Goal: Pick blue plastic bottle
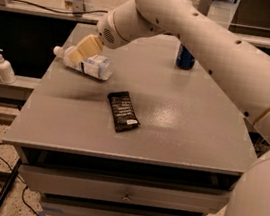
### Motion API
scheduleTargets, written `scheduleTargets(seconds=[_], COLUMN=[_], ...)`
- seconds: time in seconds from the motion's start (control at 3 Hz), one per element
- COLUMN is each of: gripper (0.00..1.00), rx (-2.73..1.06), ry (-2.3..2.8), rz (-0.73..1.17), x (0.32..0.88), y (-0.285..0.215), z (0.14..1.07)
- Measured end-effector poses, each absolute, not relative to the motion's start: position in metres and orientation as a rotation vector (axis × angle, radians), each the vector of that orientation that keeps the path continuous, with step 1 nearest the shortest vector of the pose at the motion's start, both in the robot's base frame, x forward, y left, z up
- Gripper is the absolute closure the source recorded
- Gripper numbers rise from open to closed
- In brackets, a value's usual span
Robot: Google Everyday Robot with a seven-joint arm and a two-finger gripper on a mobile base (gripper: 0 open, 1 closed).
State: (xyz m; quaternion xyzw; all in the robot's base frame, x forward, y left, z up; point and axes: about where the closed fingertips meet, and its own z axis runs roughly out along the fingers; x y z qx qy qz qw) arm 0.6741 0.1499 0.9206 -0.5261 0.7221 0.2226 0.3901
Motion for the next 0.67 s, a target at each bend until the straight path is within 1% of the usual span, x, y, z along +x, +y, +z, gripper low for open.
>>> scheduleTargets(seconds=[0.33,0.67], gripper=[0.0,0.17], rx=[-1.366,-1.399], ry=[1.833,1.821], rz=[0.575,0.59], x=[0.682,0.685], y=[0.158,0.165], z=[0.897,0.878])
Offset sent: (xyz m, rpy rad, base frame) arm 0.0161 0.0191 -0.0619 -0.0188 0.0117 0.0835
